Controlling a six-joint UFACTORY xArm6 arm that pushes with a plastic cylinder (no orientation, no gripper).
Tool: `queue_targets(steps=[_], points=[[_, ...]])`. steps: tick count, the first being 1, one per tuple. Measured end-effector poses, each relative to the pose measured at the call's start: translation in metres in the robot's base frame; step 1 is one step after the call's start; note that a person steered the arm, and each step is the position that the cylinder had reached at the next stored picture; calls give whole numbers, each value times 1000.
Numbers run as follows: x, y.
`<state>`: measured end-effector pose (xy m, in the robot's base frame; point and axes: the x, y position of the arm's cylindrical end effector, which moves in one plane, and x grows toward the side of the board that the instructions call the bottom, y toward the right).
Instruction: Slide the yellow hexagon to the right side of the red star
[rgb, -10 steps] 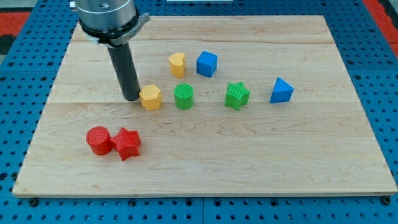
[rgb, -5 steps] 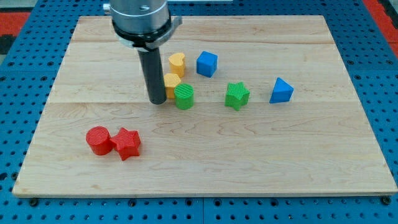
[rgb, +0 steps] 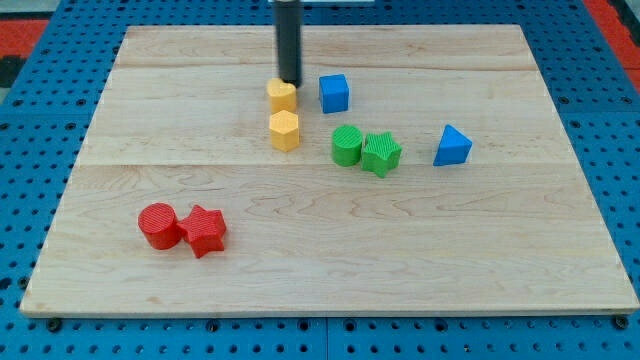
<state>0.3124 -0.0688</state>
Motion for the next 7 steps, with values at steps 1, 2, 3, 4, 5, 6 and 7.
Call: queue_targets(steps=[1, 2, 3, 4, 5, 6, 7], points=[[42, -2], [47, 35], [68, 48], [110, 13], [120, -27], [123, -33], [169, 27]])
